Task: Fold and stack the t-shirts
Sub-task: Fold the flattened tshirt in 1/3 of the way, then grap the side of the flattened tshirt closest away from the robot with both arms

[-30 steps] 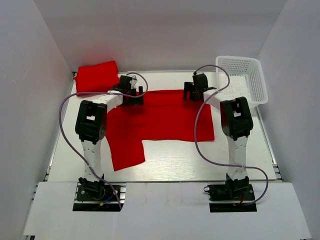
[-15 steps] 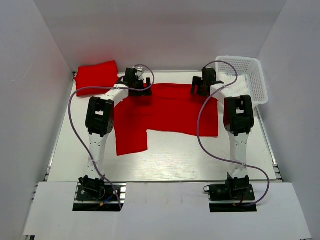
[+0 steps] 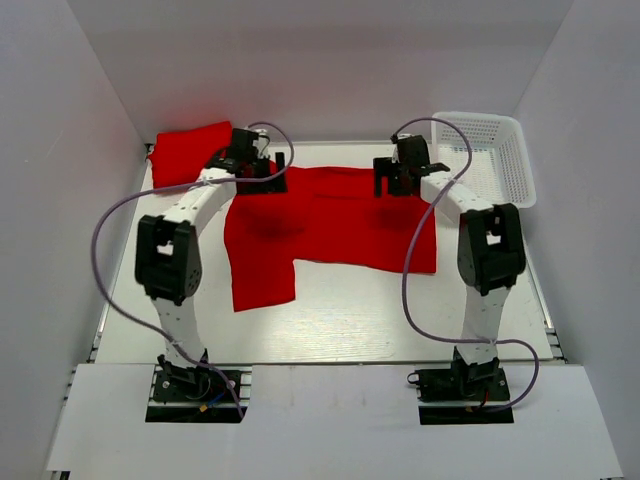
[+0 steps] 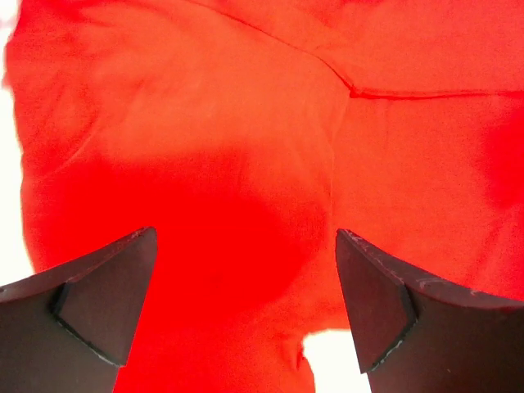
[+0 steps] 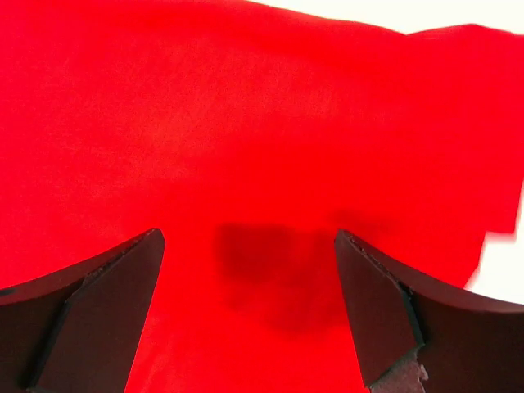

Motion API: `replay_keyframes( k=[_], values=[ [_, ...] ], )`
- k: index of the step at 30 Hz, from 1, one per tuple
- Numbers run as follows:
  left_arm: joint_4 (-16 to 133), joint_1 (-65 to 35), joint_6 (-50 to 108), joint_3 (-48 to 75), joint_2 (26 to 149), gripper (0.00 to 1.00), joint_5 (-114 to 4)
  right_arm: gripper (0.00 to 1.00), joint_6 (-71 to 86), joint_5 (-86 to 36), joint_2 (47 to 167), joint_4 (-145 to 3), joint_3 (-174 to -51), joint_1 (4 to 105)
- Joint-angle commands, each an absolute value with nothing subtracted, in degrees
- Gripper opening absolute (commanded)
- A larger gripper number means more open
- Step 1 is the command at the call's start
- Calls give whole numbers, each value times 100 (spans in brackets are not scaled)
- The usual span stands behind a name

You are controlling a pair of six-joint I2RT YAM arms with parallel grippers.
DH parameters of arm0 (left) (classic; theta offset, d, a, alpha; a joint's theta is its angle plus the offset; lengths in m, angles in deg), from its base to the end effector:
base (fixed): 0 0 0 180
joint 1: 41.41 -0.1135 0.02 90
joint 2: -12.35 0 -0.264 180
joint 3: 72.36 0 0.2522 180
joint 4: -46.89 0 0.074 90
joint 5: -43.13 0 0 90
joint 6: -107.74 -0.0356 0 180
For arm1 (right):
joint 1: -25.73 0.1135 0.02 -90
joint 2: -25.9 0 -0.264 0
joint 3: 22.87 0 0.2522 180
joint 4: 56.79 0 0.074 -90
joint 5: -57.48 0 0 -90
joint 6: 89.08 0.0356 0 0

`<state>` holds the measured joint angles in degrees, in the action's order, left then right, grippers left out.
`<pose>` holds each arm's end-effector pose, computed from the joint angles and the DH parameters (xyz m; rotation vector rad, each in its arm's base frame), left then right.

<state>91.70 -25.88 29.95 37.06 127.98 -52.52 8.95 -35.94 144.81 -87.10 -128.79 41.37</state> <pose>0.4362 -0.1249 0.2392 0.1153 2.4817 -0.3298 0.4561 0.1255 0.2128 -0.1246 2.3256 0.1381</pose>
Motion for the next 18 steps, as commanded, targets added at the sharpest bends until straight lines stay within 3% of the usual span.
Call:
replay_keyframes(
  k=[1,13,18],
  values=[
    [10055,-2630,3627,2785,11643,100,-4722,90,961,-4191,13569,-8821,-12199,4427],
    [10864,-2568,5624,-875,8514,100,-4423,90,2271,-5194,11207,-8594,-9274,4788],
    [10557,-2568,5870,-1867,7662,100,-4423,90,2386,-5265,10729,-8558,-8920,4753]
  ],
)
